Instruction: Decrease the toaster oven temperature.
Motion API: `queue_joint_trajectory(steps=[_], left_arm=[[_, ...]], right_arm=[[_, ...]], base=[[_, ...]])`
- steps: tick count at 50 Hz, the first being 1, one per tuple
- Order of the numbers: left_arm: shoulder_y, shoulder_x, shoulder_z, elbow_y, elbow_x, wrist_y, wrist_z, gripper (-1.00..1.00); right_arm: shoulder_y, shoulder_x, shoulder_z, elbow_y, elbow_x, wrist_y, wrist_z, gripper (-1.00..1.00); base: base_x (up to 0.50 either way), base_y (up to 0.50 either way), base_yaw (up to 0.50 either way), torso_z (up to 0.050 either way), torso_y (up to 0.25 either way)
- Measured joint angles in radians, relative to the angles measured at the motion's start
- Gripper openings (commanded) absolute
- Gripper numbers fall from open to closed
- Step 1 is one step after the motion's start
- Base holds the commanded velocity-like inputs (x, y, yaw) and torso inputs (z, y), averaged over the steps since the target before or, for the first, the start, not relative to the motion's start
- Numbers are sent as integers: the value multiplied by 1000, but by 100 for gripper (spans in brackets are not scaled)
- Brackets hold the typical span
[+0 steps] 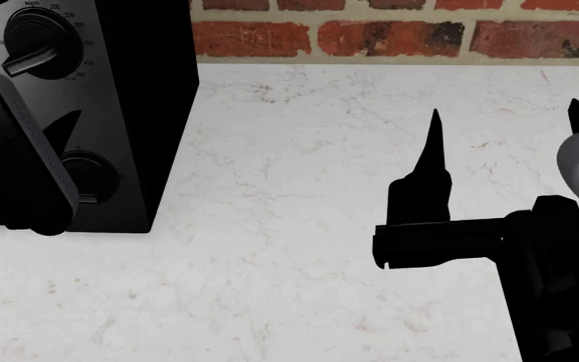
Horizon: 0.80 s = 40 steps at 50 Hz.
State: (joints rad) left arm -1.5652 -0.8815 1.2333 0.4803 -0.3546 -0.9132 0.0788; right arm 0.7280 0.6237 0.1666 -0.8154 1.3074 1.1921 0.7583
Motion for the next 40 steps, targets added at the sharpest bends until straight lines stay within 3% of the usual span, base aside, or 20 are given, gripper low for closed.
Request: queue_joint_trajectory(steps=[9, 10, 27, 40], left_arm=[[2, 5, 4, -9, 3, -10, -1, 100], [3, 5, 3, -9, 2, -11, -2, -100], [3, 20, -17, -12, -24, -43, -22, -100], [37, 65, -111, -24, -129, -123, -97, -100]], right_arm=[[-11, 3, 0, -1, -4, -10, -3, 100], [-12, 4, -1, -1, -4, -11, -3, 100], [-29, 9, -4, 2, -13, -28, -8, 100], [-38, 14, -5, 3, -14, -39, -9, 100]], base=[[0, 0, 0, 0, 0], [0, 0, 0, 0, 0], [3, 0, -2, 0, 0], [6, 0, -2, 0, 0]])
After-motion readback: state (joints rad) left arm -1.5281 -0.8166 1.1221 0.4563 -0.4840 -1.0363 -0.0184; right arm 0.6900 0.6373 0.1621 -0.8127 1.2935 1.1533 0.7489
